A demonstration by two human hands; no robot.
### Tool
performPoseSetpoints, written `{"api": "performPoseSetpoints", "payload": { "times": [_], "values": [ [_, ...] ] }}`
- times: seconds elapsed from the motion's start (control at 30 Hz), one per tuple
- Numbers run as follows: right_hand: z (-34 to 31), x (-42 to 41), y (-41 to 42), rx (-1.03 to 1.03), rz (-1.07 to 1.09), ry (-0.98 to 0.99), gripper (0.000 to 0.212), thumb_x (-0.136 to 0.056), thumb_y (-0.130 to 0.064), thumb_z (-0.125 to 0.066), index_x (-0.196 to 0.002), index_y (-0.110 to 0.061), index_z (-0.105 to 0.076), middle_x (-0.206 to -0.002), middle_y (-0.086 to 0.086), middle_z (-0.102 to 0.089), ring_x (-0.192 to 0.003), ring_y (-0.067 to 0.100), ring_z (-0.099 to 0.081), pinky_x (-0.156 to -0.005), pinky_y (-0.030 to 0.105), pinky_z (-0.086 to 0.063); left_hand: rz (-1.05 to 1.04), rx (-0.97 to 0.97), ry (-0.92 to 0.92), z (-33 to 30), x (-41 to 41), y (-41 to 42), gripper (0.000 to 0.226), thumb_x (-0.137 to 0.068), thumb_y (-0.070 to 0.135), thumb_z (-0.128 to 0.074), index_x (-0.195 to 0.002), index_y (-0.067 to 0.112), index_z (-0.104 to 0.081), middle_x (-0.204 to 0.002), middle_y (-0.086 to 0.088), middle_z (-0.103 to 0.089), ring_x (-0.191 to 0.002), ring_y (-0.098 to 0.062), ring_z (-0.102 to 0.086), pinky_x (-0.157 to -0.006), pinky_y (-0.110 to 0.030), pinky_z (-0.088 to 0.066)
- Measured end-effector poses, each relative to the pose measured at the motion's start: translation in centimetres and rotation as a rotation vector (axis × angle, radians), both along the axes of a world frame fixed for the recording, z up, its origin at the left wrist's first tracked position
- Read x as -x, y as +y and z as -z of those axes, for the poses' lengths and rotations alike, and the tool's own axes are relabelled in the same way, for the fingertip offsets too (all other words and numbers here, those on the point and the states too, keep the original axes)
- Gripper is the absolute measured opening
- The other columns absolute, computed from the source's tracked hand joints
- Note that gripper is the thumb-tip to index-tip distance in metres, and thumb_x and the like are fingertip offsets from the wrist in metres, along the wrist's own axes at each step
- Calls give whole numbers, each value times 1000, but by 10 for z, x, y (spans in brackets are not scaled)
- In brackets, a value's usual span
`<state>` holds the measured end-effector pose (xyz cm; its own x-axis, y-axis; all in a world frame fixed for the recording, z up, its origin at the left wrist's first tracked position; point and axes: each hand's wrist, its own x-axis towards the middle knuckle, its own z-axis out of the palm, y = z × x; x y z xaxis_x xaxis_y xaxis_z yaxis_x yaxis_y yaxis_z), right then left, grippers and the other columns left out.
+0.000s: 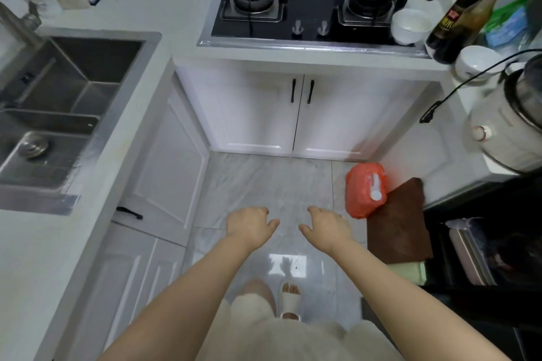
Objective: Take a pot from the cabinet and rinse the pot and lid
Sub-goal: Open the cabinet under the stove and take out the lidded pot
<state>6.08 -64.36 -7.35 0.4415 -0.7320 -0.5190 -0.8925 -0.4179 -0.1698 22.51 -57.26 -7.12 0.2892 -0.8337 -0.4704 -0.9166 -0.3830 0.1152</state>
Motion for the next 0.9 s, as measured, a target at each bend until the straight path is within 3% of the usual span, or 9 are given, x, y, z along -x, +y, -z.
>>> {"api": "performPoseSetpoints", "payload": {
  "times": [0.9],
  "values": [
    [3,-128,-182,-10,122,-7,55,-93,-44,-42,-138,-12,-34,-132,10,-53,-120,30,-49,-98,42,-39,91,-15,30,16,-137,-201,53,-92,57,-33,-124,20,-55,-119,-1,-64,-108,-20,-61,-84,-34,-48]
  ]
}}
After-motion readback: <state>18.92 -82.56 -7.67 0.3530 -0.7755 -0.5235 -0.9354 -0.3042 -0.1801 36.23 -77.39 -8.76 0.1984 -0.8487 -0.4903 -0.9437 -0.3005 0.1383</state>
